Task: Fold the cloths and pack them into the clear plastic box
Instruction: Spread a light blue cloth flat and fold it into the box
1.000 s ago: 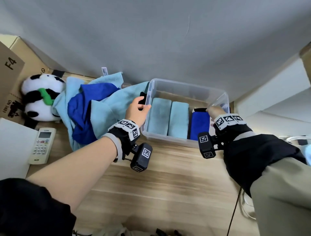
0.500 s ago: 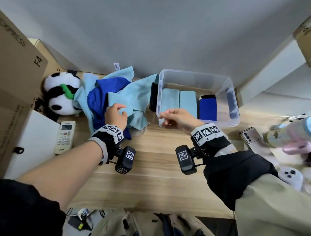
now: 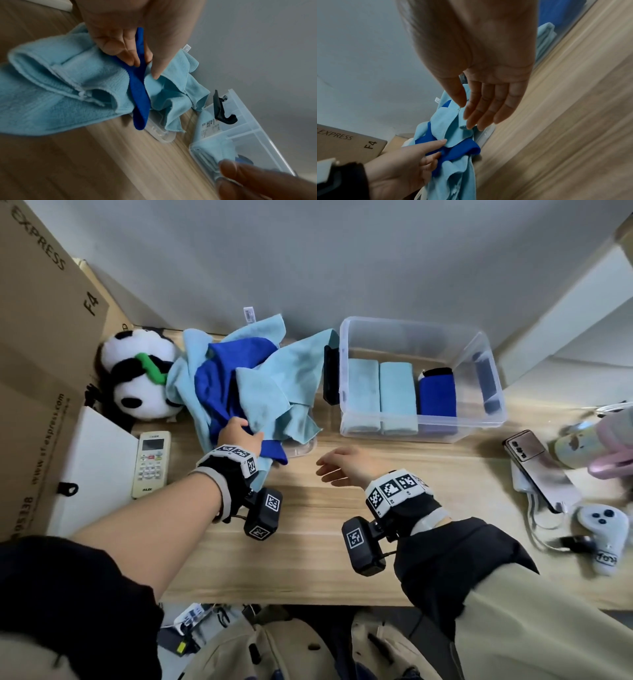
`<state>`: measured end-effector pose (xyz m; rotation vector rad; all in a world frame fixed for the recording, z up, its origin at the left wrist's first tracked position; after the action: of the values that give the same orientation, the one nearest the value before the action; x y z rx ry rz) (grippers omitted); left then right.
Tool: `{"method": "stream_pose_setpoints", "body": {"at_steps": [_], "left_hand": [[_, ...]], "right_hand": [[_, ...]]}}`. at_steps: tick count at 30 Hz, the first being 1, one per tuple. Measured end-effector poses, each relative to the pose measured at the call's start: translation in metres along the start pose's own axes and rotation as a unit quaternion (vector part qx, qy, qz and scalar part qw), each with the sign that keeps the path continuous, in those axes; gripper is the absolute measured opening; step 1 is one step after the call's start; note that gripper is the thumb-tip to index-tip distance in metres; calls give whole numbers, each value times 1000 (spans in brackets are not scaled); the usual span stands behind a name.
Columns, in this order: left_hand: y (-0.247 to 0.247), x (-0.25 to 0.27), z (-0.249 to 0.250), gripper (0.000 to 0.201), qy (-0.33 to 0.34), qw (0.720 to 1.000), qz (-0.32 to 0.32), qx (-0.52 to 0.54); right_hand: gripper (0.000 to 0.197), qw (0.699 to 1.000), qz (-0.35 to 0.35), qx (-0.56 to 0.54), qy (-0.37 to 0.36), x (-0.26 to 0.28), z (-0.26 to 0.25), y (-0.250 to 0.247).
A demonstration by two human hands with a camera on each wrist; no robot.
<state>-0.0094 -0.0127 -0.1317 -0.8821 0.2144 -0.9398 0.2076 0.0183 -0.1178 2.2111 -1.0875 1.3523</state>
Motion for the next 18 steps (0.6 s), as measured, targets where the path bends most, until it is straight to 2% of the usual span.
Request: {"method": "stream_pose_setpoints", "body": {"at_steps": [3,5,8,11,13,15,18], "left_hand": [[-1,-1,7,22,19,999,27,20],[-4,-1,12,19,32,997,44,54],[-7,-3,33,17,101,986,35,124],[-10,15,67,8,171,967,-18,186],[-5,38,91,3,199,950,-78,227],[4,59,107,10,197,940,-140,240],[10,69,114,11,196,925,-190,264]], "right_hand": [[22,1000,9,-22,3,2,7,0],[21,999,24,-23,-5,3,9,-2],[19,997,55,-33,-42,8,2,-6],[15,983,104,-78,-131,20,-22,-10],[18,971,125,-90,-185,30,-42,-9],[24,968,133,-58,-207,35,-56,-3],[15,955,196,-49,-216,36,-60,-10]]}}
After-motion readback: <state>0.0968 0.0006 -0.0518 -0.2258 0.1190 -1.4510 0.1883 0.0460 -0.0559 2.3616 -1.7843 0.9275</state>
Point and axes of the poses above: each hand's wrist, its own x-axis away from the middle knuckle, its own y-axis out of the palm, z = x × y, the point moved 6 cm from there along -x, towards the middle knuckle, and after that the axes turned 13 degrees about y, right-handed, at the moved point
